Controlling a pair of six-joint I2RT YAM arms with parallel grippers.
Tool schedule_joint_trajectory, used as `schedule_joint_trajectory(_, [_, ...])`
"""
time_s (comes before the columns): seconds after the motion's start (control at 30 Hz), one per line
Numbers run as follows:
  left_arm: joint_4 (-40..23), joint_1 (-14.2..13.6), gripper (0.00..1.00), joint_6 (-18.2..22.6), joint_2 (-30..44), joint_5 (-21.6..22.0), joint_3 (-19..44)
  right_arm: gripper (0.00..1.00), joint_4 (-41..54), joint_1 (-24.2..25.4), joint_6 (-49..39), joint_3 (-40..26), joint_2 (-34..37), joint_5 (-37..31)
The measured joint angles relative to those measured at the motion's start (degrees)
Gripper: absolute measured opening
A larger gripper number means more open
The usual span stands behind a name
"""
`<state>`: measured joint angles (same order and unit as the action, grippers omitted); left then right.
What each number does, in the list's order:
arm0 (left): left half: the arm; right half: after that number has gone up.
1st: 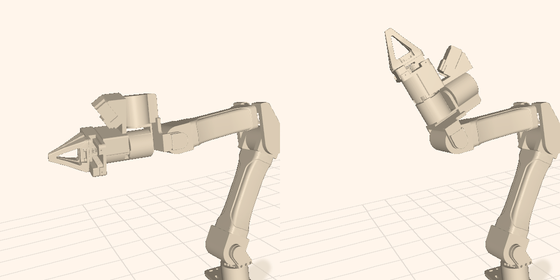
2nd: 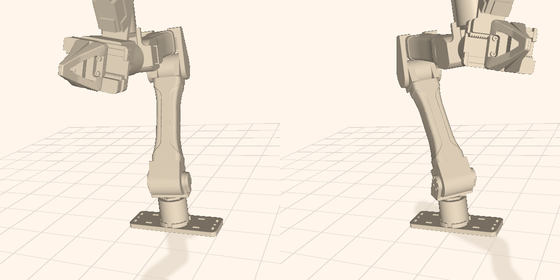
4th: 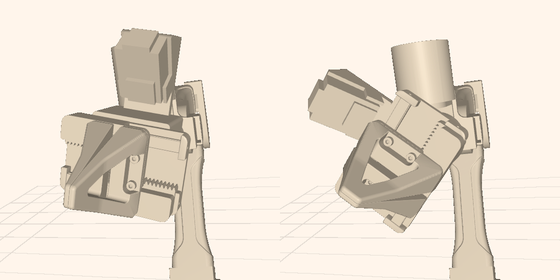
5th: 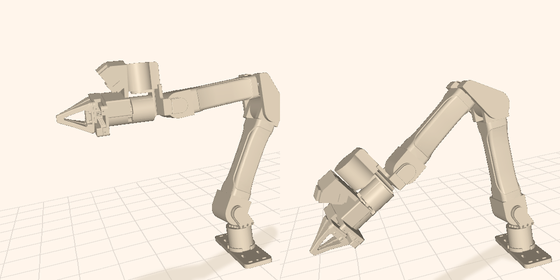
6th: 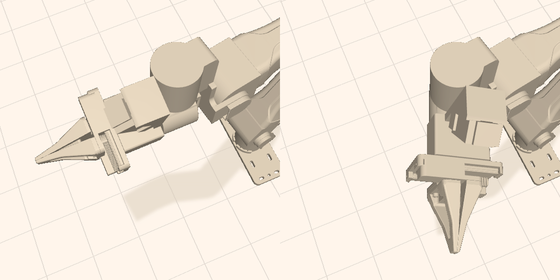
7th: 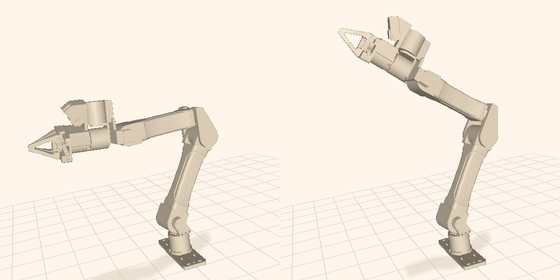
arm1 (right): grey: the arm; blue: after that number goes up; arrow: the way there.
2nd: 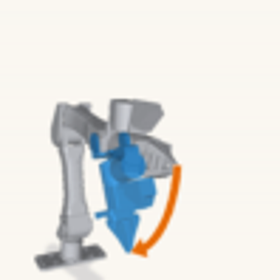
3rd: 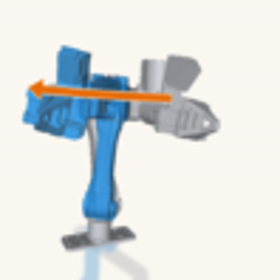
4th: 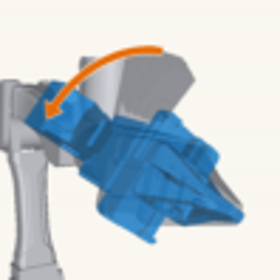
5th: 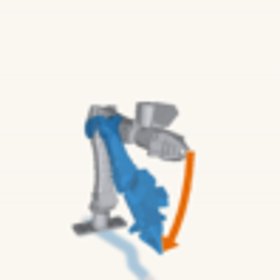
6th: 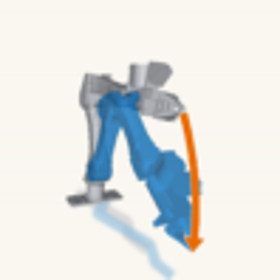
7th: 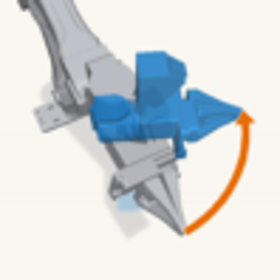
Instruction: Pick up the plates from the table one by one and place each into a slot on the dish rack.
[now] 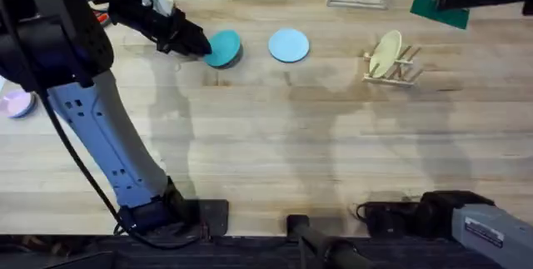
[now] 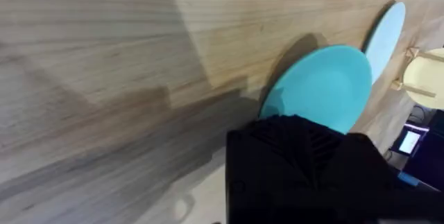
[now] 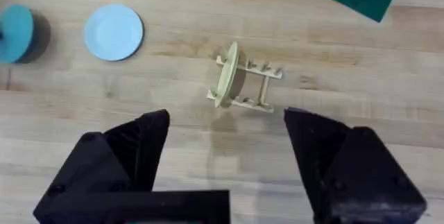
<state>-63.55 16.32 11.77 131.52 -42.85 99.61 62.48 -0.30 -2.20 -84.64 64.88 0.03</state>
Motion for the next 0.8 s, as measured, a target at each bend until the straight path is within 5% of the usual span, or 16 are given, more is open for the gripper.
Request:
schedule_joint_trajectory(0.3, [0.0, 0.0, 0.042, -0.2, 0.0, 0.1, 0.1, 0.995, -5.3, -1.5, 2.3, -0.1, 0.9, 4.3])
schedule_joint_trajectory(0.8, [0.1, 0.0, 0.042, -0.2, 0.0, 0.2, 0.1, 0.994, -24.5, -17.9, 13.4, -0.2, 19.6, 5.6])
